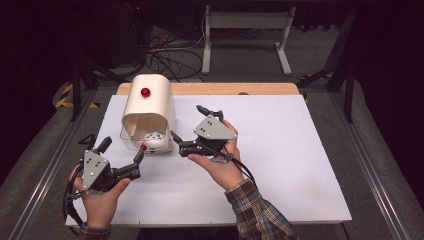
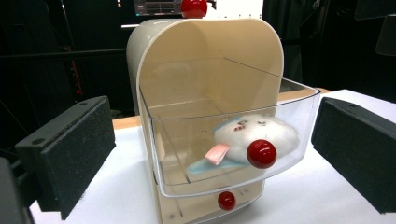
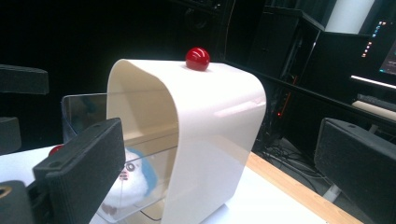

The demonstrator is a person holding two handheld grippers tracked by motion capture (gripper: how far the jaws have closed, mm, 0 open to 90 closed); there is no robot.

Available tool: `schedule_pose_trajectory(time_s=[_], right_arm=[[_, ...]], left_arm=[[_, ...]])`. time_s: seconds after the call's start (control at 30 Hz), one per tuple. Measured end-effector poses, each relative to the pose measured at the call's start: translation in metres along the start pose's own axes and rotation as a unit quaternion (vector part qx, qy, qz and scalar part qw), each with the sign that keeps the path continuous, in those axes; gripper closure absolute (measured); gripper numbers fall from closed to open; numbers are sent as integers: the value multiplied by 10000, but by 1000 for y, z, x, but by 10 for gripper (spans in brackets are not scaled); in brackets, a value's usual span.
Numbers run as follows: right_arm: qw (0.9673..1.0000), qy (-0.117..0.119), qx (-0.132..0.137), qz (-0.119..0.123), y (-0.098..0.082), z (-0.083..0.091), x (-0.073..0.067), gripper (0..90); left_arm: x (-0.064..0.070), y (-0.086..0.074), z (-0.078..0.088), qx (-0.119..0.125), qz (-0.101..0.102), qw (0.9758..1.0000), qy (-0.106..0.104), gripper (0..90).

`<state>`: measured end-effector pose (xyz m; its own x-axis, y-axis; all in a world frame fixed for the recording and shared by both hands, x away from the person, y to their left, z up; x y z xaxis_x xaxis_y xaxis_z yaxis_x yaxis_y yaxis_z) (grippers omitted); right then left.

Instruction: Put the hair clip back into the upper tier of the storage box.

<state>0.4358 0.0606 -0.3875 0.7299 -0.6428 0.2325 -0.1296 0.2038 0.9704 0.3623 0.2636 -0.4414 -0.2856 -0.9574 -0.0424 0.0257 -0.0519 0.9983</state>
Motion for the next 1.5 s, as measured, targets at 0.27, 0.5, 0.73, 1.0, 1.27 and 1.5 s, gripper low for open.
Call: schedule_pose_trajectory(time_s=[0.27,0.5,0.73,1.0,1.27,1.5], right_arm=[[10000,-56,-23,-15,-5,7,6,24],[9999,-134,-19,-57,-9,14,15,23],[9997,-219,5,-113,-12,24,21,23],[9994,-305,57,-144,-14,35,29,25],[9991,-375,99,-182,-16,42,34,27],[9986,-448,136,-228,-19,49,39,29]], left_arm=[[1,0,0,-25,-14,10000,-14,3],[1,0,0,-23,-16,10000,-12,3],[4,-1,-1,-31,-16,10000,-74,4],[6,-1,-2,-54,-19,10000,-72,4],[7,-2,-2,-64,-23,9999,-87,4],[7,-2,-2,-55,-25,9999,-82,4]])
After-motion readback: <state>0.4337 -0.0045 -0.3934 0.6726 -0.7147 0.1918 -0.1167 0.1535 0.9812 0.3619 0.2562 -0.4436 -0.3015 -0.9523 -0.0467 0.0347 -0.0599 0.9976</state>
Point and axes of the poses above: each handheld gripper's, and its own axes: z roughly backward along the jaws, y roughly out of its top, x roughly to its right, the point moved 7 cm from there along -z, roughly forward along the jaws, and after that the axes turned 1 degree about -z, right-handed, at the moved point
